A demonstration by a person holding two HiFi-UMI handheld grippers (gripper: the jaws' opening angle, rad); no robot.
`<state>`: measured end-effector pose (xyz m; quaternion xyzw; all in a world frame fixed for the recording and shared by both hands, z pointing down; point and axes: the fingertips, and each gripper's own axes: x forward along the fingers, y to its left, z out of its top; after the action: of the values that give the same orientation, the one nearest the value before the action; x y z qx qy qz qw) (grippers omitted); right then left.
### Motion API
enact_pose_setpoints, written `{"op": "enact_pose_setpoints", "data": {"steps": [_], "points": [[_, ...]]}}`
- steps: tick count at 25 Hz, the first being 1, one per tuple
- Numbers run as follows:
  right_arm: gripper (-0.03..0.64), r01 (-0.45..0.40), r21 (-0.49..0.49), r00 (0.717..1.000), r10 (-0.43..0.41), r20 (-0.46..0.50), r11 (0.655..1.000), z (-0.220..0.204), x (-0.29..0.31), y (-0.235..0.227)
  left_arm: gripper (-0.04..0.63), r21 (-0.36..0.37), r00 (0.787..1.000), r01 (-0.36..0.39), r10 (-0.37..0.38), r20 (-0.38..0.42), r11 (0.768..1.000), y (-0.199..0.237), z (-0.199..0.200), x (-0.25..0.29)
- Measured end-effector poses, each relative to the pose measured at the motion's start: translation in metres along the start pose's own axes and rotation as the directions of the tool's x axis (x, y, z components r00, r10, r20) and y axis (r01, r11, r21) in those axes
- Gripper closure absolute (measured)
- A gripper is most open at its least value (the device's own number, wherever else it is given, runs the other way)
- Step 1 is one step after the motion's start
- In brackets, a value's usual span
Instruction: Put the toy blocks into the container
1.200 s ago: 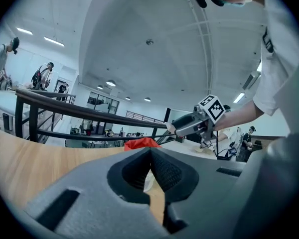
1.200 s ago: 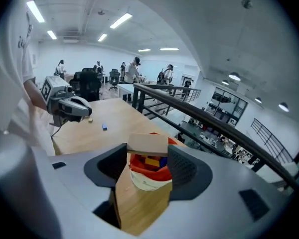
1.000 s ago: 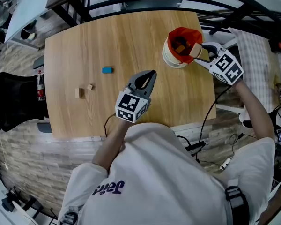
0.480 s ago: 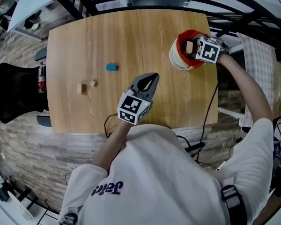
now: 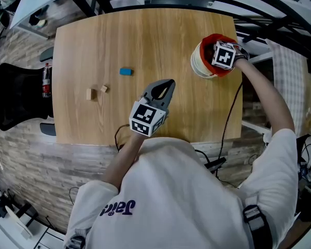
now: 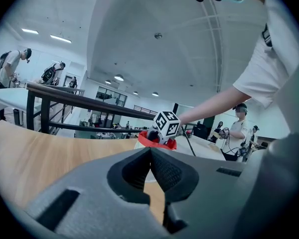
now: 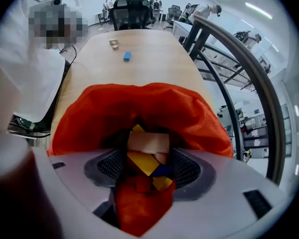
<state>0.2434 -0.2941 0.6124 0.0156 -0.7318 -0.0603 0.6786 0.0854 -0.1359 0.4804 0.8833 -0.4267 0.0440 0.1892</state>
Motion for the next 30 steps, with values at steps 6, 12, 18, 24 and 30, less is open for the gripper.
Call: {"op": "enact_pose_setpoints", "data": {"steps": [6, 12, 18, 24, 30], "points": [[0.351, 0.032, 0.02, 0.998, -0.033, 0.049, 0.999, -0.002, -0.018, 0.0, 0.588, 0.006, 1.0, -0.005, 0.005, 0.012, 1.0, -0.005, 0.001, -0.006], [0.351, 0.099, 0.127, 0.981, -0.118, 0.155, 0.987, -0.005, -0.068, 0.007, 0.588, 0.011, 0.999, -0.014, 0.014, 0.041, 1.0, -0.019, 0.008, -0.015], [0.352, 0.132, 0.285, 0.903, -0.234, 0.361, 0.949, 0.006, -0.126, 0.041, 0.588, 0.023, 0.996, -0.047, 0.045, 0.079, 0.999, -0.035, 0.013, -0.029], [0.353, 0.092, 0.381, 0.755, -0.314, 0.576, 0.92, 0.036, -0.169, 0.105, 0.588, -0.002, 0.988, -0.114, 0.114, 0.102, 0.993, -0.049, 0.005, -0.056], [0.353, 0.014, 0.414, 0.593, -0.341, 0.729, 0.91, 0.081, -0.189, 0.159, 0.588, -0.029, 0.967, -0.215, 0.217, 0.135, 0.976, -0.052, -0.004, -0.09]]}}
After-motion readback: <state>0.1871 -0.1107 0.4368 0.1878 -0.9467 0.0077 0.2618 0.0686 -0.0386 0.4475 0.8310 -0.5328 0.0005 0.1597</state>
